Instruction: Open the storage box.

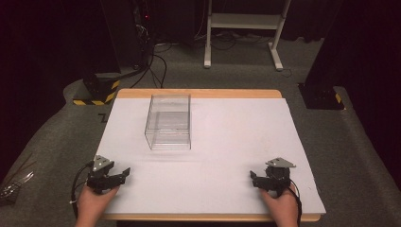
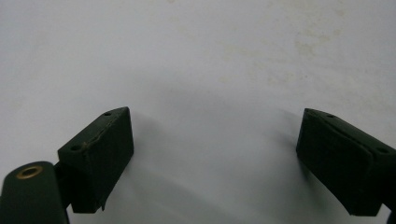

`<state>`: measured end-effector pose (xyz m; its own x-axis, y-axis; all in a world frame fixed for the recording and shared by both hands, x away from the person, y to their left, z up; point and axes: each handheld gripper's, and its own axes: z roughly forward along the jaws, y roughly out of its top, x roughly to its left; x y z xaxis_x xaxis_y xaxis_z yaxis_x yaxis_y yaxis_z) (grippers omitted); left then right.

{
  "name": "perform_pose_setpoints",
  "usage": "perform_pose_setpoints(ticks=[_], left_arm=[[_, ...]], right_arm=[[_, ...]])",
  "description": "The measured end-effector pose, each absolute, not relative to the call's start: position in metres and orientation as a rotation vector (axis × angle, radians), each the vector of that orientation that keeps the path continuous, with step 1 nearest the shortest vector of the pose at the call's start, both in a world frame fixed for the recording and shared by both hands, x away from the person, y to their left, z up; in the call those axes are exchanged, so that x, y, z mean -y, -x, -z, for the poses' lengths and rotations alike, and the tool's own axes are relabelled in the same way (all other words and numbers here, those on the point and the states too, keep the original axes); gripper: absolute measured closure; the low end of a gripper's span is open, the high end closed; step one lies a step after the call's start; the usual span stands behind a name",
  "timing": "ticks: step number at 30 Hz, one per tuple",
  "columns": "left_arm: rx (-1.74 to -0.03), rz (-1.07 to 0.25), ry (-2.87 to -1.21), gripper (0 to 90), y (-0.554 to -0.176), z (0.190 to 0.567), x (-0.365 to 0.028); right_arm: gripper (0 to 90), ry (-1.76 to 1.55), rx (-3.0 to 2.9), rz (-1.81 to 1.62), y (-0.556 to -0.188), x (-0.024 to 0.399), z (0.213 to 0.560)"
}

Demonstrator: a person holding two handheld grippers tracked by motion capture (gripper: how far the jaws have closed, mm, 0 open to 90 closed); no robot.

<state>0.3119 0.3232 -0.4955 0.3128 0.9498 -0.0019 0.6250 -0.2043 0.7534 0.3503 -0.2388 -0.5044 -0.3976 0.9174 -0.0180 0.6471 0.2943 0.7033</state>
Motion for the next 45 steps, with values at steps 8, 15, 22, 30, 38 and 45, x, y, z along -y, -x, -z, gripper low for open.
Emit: perform_pose_setpoints(ticks=[8, 15, 22, 30, 38, 45], left_arm=[[-1.356, -0.631, -1.930, 26.1, -0.309, 0.491, -0.315], [-1.322, -0.591, -1.913, 26.2, -0.307, 0.486, -0.307], [-1.265, -0.577, -1.896, 29.3, -0.303, 0.478, -0.299], [-1.230, -0.556, -1.870, 30.8, -0.301, 0.474, -0.291], [-1.194, -0.561, -1.848, 32.9, -0.300, 0.470, -0.284], [-1.176, -0.531, -1.858, 33.1, -0.304, 0.467, -0.275]], right_arm=[[10.9, -1.396, -2.149, -0.868, -0.350, 0.239, 0.504], [10.9, -1.399, -2.149, -0.869, -0.350, 0.239, 0.504], [10.9, -1.399, -2.149, -0.869, -0.350, 0.239, 0.504], [11.0, -1.399, -2.149, -0.869, -0.350, 0.239, 0.504], [10.9, -1.399, -2.149, -0.869, -0.350, 0.239, 0.504], [10.9, -1.399, -2.150, -0.869, -0.351, 0.239, 0.504]])
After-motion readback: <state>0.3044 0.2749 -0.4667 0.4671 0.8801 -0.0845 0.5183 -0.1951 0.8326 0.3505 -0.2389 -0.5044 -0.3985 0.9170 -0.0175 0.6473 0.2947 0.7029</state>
